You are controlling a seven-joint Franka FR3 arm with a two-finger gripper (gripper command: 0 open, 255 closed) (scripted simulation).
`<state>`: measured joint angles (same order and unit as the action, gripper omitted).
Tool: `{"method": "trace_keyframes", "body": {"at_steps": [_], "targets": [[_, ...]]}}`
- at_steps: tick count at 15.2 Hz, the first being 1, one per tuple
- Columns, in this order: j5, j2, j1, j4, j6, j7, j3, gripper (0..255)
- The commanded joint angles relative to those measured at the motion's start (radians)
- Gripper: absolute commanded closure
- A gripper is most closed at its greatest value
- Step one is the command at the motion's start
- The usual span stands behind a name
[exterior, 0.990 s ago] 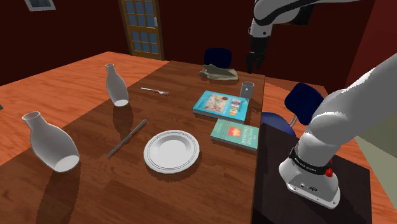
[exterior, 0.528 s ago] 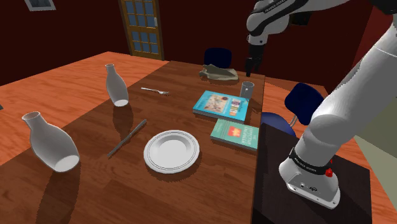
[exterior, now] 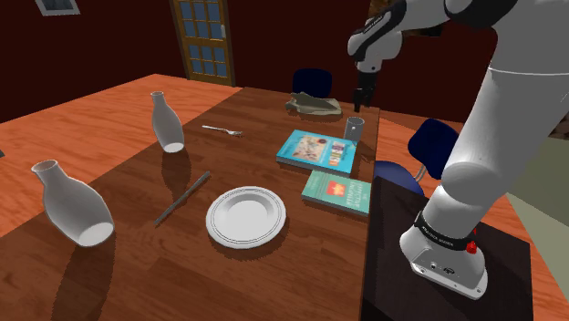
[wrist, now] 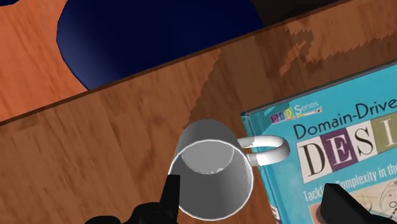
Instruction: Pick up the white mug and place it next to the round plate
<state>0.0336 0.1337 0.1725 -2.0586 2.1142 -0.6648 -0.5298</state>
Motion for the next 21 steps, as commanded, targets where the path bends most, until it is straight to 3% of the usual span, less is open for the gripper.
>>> {"method": "trace_keyframes", "body": {"at_steps": [1, 5, 12, 20, 21], "targets": [[0.049, 0.084, 0.026, 0.054, 0.019, -0.052, -0.003, 0], [0.123, 0.22, 0.086, 0.169, 0.022, -0.127, 0.008, 0], [0.157, 0.272, 0.1, 0.13, 0.107, -0.149, 0.025, 0], [0.157, 0.272, 0.1, 0.13, 0.107, -0.149, 0.025, 0], [0.157, 0.272, 0.1, 0.13, 0.107, -0.149, 0.025, 255]]}}
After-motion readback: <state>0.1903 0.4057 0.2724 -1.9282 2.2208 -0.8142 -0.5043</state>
